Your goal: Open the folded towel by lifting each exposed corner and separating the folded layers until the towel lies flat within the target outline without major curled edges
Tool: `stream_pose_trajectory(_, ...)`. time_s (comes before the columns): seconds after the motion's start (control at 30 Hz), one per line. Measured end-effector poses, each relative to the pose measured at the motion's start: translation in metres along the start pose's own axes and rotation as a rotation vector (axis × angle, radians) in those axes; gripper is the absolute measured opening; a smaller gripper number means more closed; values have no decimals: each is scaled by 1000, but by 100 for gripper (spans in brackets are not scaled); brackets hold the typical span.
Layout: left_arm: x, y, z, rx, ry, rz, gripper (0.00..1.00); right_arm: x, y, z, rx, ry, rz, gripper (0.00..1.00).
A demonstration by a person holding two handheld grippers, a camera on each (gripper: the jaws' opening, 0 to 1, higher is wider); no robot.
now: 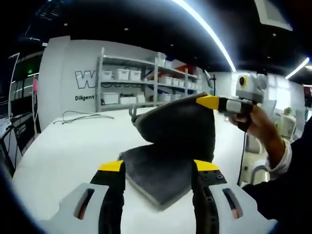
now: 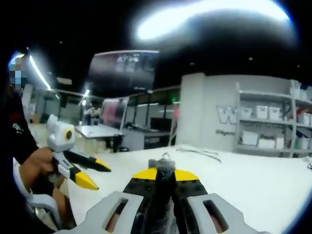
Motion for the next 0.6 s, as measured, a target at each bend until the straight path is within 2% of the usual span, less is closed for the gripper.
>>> stream_pose_trajectory(0.07, -1, 2, -1, 11, 1, -6, 38, -4, 1, 1, -5, 6, -20, 6)
stream_pose_trajectory(0.4, -2, 7, -5, 28, -2, -13, 33, -16, 1, 10, -16, 29, -54, 6)
stream_pose_trajectory(0.47, -3, 9, -6, 43, 6, -34, 29, -18, 2, 12, -17, 35, -55, 6)
stream_pose_trajectory(0.6, -1, 13, -7, 63, -6, -43, 28, -22, 5, 14, -14, 46, -67, 6)
Point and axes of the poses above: the point that each gripper's makers call its tool centre point, and the gripper's own axes: z roughly backward along the fingers, x roughly to its left, y roughly out of its underside, the point moved 7 cm from there along z, roughly backward along the fingers, and after that the axes turned 10 degrees about -x, right-handed, at the moved point
